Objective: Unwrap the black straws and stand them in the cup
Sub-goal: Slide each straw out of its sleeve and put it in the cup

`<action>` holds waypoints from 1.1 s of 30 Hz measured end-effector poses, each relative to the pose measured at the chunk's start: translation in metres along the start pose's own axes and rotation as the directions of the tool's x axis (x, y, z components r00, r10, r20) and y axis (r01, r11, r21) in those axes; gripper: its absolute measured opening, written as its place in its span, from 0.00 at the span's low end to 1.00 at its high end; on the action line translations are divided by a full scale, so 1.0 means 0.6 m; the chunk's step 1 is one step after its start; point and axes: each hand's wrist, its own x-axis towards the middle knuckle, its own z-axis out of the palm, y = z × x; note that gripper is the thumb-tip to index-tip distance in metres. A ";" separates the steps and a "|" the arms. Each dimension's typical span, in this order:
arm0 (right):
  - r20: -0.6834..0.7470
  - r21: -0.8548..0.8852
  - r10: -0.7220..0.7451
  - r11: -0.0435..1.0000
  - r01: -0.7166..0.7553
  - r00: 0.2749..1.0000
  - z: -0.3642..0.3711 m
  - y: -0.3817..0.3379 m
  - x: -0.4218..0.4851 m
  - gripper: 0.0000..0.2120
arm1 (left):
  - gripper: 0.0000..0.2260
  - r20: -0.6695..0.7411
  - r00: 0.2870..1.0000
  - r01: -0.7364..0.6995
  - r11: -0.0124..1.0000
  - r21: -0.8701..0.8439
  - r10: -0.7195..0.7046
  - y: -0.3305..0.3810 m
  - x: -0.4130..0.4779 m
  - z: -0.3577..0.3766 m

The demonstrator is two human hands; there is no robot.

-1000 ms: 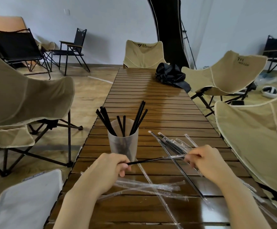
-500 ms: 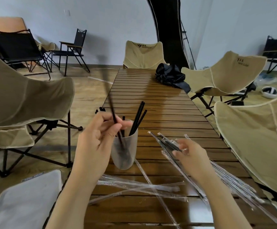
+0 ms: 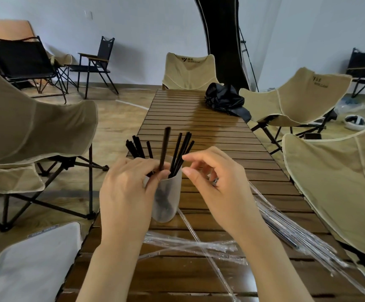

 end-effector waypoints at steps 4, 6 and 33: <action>-0.004 -0.063 0.003 0.998 -0.003 1.000 0.003 0.012 -0.003 0.09 | 0.14 0.079 0.961 0.264 0.964 0.019 -0.265 0.005 -0.008 0.010; -0.028 -0.043 -0.030 0.999 0.029 0.999 0.003 0.008 -0.002 0.09 | 0.14 0.085 0.955 0.280 0.958 0.057 -0.284 0.004 -0.010 0.016; -0.132 -0.418 0.321 0.840 -0.346 0.938 -0.055 0.142 -0.034 0.09 | 0.05 0.035 0.974 0.226 0.974 0.013 -0.226 0.011 -0.014 0.020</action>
